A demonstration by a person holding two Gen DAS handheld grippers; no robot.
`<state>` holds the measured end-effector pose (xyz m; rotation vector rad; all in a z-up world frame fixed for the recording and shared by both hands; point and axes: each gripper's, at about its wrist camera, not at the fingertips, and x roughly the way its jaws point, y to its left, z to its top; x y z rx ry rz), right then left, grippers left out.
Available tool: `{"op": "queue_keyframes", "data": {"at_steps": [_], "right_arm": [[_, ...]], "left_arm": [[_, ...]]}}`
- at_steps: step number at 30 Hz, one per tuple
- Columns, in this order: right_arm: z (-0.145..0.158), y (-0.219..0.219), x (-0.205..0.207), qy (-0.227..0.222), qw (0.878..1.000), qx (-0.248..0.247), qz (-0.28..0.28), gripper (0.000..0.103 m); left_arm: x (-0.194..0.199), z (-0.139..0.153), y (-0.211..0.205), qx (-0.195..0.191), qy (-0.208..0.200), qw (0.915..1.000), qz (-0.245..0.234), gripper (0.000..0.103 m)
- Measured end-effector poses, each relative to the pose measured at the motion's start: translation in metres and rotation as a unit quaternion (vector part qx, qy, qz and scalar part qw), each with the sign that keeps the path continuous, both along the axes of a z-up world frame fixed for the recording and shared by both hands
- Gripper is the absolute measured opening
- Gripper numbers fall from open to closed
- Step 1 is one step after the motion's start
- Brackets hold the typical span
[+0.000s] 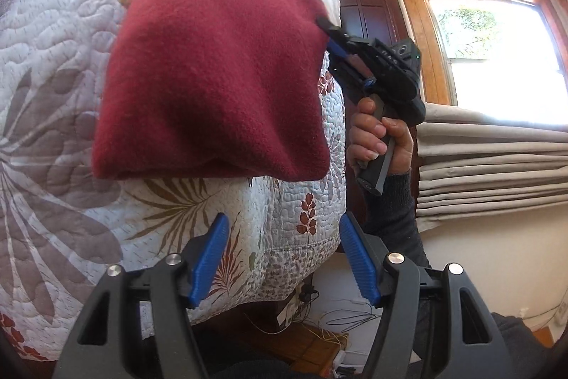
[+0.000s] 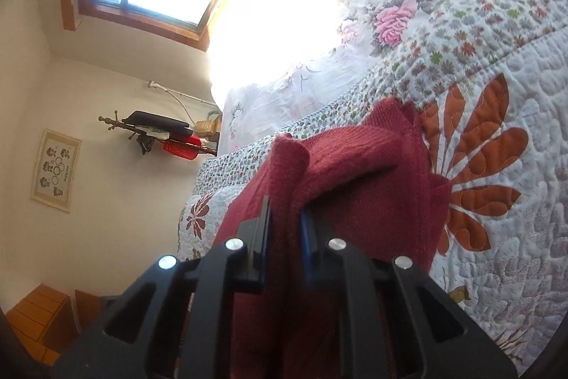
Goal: Fold small clothes
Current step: 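Press and tuck the folded sweater bundle with both grippers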
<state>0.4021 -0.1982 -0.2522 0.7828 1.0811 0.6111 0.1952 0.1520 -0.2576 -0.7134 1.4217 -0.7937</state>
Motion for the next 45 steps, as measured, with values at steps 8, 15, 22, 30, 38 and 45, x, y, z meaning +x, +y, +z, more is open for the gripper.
{"op": "queue_keyframes", "data": {"at_steps": [8,15,22,30,38,45], "right_arm": [[-0.078,-0.053,0.000,0.069,0.993,-0.022,-0.093,0.023],[-0.037,-0.047,-0.084,0.028,0.997,0.011,-0.069,0.045],[-0.052,-0.018,-0.150,0.050,0.999,0.007,-0.016,0.061],[-0.040,-0.027,-0.176,0.063,0.998,0.016,-0.024,0.007],[-0.061,-0.025,-0.178,0.095,0.995,-0.015,-0.022,0.025],[-0.031,0.016,-0.215,0.056,0.995,0.059,-0.057,0.052]], "left_arm": [[-0.009,0.001,0.012,0.012,0.004,0.9999,0.006,0.066],[-0.003,0.005,0.022,-0.010,-0.001,0.9996,0.027,0.068],[0.017,-0.008,0.008,-0.069,0.016,0.9947,0.075,0.077],[0.020,-0.031,0.004,-0.073,0.021,0.9826,0.170,0.078],[0.010,-0.055,0.010,-0.033,0.010,0.9636,0.265,0.077],[0.009,-0.081,0.019,0.017,0.049,0.9585,0.280,0.055]]}}
